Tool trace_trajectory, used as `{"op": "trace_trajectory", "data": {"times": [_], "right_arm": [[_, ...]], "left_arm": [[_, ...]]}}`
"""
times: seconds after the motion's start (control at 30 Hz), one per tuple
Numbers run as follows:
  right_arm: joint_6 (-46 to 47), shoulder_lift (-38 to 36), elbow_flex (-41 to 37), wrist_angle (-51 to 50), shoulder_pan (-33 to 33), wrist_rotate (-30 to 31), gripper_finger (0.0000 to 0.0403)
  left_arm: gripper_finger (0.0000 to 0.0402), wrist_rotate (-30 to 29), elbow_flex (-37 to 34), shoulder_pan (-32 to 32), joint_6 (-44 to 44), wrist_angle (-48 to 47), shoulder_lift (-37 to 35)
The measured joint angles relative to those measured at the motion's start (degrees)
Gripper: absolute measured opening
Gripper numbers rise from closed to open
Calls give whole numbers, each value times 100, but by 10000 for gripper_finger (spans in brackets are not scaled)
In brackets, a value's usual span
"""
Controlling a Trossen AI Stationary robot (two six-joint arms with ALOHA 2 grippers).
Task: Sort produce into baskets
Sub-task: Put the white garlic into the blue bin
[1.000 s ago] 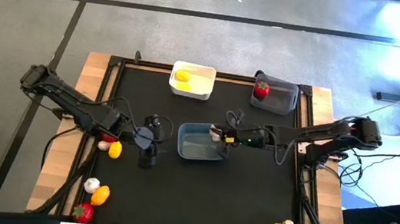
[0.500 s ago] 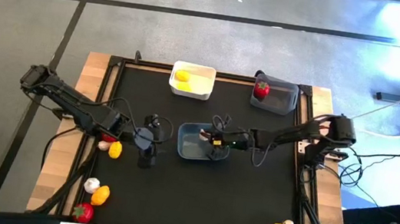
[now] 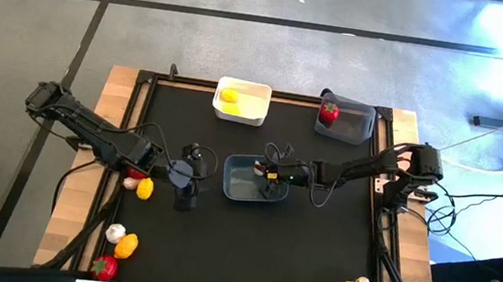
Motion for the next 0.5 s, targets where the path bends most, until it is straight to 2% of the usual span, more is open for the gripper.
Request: {"op": "trace_trajectory", "data": {"times": [0.17,0.5], "right_arm": [[19,0,2,-48,1,2,41],[19,0,2,-68,5,9,138]], "left_arm": [[200,0,1,0,5,-8,2],[200,0,0,0,7,-8,2]]}}
